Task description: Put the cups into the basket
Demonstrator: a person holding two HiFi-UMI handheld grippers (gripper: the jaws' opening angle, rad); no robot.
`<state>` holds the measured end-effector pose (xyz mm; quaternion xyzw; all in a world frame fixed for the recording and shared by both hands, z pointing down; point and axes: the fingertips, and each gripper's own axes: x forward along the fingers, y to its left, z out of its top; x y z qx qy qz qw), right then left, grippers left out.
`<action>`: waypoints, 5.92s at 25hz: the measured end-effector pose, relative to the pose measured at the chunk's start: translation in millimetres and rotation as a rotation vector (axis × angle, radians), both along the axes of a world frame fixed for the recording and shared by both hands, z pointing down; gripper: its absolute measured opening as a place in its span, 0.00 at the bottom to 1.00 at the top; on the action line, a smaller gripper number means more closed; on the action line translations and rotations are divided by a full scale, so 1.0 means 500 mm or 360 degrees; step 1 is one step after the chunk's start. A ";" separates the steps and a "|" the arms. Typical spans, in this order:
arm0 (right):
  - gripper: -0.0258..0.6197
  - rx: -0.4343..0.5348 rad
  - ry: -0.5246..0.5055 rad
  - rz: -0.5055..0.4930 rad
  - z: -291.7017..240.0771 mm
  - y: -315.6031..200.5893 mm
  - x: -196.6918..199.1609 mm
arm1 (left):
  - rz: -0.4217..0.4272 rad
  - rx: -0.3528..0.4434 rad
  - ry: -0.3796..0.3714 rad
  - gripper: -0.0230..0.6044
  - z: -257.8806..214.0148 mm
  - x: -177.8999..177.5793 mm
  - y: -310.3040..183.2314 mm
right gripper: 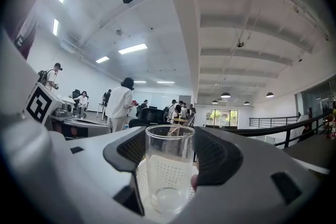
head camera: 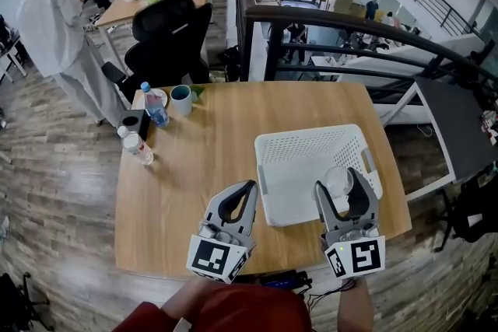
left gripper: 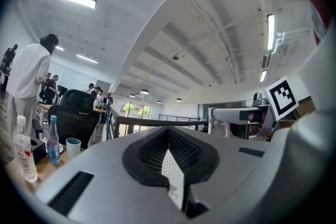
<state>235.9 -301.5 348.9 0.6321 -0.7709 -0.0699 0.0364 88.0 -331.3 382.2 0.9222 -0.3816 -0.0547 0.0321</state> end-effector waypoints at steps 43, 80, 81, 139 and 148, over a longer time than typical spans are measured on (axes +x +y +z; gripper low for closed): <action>0.47 -0.0792 0.0433 -0.0585 0.293 -0.239 -0.078 | -0.0269 -0.0069 -0.0033 0.05 0.027 -0.047 -0.057; 0.47 -0.1219 0.0668 -0.0790 0.500 -0.242 -0.101 | -0.0297 -0.0108 -0.0075 0.05 0.050 -0.049 -0.065; 0.47 -0.1231 0.0671 -0.0793 0.504 -0.240 -0.101 | -0.0296 -0.0108 -0.0076 0.05 0.050 -0.049 -0.065; 0.47 -0.1334 0.0693 -0.0784 0.528 -0.230 -0.058 | -0.0264 -0.0100 -0.0100 0.05 0.057 -0.035 -0.068; 0.47 -0.1317 0.0654 -0.0784 0.511 -0.229 -0.055 | -0.0258 -0.0085 -0.0097 0.05 0.052 -0.033 -0.069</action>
